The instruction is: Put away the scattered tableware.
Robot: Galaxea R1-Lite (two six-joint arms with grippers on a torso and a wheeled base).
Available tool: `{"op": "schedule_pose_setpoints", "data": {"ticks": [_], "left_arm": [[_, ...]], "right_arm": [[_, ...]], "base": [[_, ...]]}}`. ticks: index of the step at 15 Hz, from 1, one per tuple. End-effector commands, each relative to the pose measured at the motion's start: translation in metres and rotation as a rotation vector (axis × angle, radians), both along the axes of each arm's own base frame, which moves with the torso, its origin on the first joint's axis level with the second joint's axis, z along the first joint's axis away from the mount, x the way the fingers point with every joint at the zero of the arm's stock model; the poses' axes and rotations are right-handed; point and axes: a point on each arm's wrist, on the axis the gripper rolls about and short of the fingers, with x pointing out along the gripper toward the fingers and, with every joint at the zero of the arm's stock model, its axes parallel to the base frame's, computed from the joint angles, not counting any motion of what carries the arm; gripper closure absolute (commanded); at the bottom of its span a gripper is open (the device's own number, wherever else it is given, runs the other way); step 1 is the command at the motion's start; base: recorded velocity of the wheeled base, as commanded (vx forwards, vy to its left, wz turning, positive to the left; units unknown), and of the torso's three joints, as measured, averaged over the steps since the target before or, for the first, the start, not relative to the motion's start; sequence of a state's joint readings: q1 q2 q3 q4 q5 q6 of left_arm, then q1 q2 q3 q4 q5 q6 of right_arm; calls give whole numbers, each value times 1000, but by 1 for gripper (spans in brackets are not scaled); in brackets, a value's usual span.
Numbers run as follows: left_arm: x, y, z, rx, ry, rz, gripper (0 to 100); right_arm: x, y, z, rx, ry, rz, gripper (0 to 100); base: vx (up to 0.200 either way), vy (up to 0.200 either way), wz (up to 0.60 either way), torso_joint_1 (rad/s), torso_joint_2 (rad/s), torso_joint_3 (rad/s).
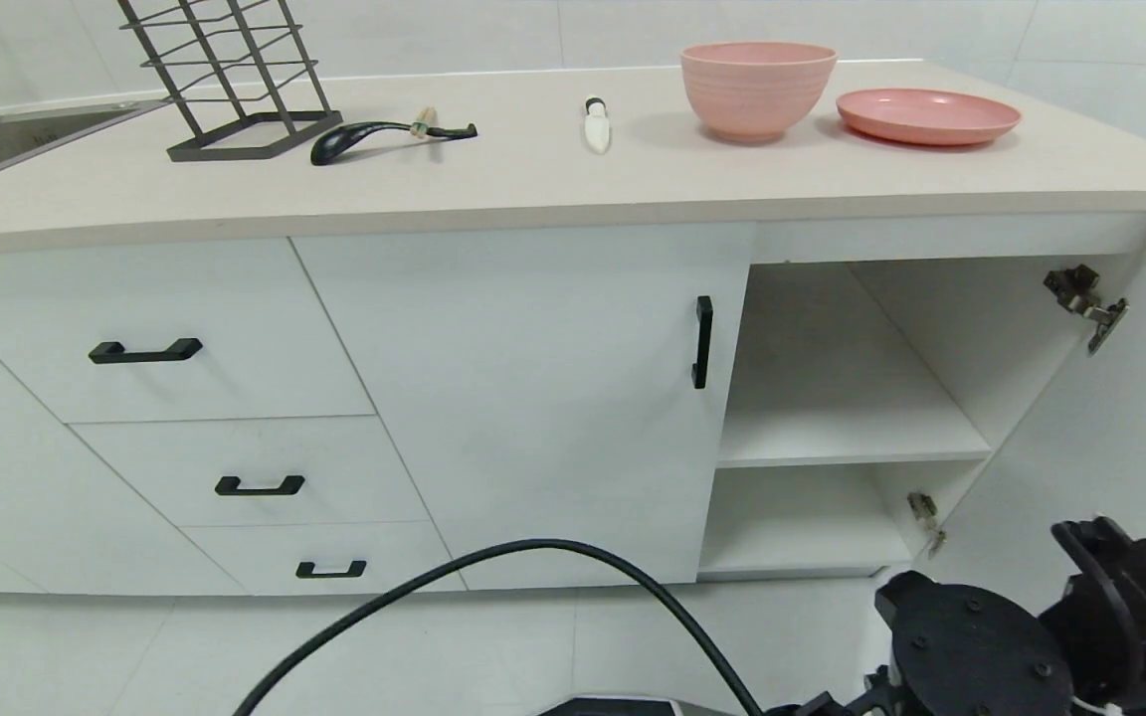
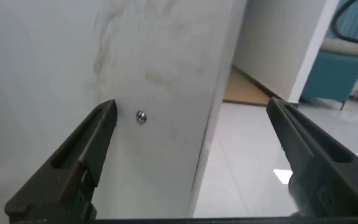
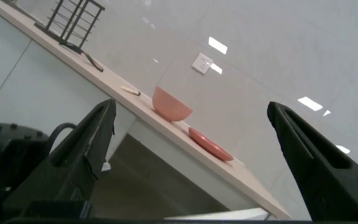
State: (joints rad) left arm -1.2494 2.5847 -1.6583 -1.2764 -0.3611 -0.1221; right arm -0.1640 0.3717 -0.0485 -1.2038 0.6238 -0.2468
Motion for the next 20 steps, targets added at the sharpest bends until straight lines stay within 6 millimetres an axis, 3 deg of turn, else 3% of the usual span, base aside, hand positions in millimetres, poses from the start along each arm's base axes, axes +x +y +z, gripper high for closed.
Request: {"op": "schedule_pose_setpoints", "data": {"ticks": [1, 5, 7, 9, 10, 12, 13, 14, 17, 18, 20], "left_arm": [[-27, -35, -31, -50, -3, -72, 0], [-32, -33, -39, -75, 7, -89, 0], [-36, -7, -40, -29, 80, -105, 0], [-25, 34, -46, 32, 104, -59, 0], [-13, 61, -48, 112, 114, -3, 0], [10, 131, -25, 207, 63, 125, 0], [10, 142, -19, 213, 57, 135, 0], [9, 188, 11, 209, 42, 183, 0], [3, 258, 51, 158, 23, 291, 0], [2, 308, 73, 104, -16, 416, 0], [-14, 371, 85, 57, -47, 586, 0]], "right_arm": [[-1, 0, 5, -4, -13, -8, 0], [-10, 2, 16, -17, -83, -16, 0], [-8, 2, 14, -15, -60, -17, 0], [-4, 1, 0, 2, 28, -16, 0], [0, 1, -16, 18, 128, -14, 0], [0, 0, -49, 54, 327, -14, 0], [0, 0, -55, 62, 363, -15, 0], [1, 0, -75, 87, 488, -20, 0], [5, -1, -85, 127, 586, -40, 0], [7, -3, -92, 173, 649, -88, 0], [9, -4, -99, 242, 723, -142, 0]], "base": [[0, 0, 0, 0, 0, 0], [0, 0, 0, 0, 0, 0], [0, 0, 0, 0, 0, 0], [0, 0, 0, 0, 0, 0], [0, 0, 0, 0, 0, 0], [0, 0, 0, 0, 0, 0], [0, 0, 0, 0, 0, 0], [0, 0, 0, 0, 0, 0], [0, 0, 0, 0, 0, 0], [0, 0, 0, 0, 0, 0], [0, 0, 0, 0, 0, 0]]}}
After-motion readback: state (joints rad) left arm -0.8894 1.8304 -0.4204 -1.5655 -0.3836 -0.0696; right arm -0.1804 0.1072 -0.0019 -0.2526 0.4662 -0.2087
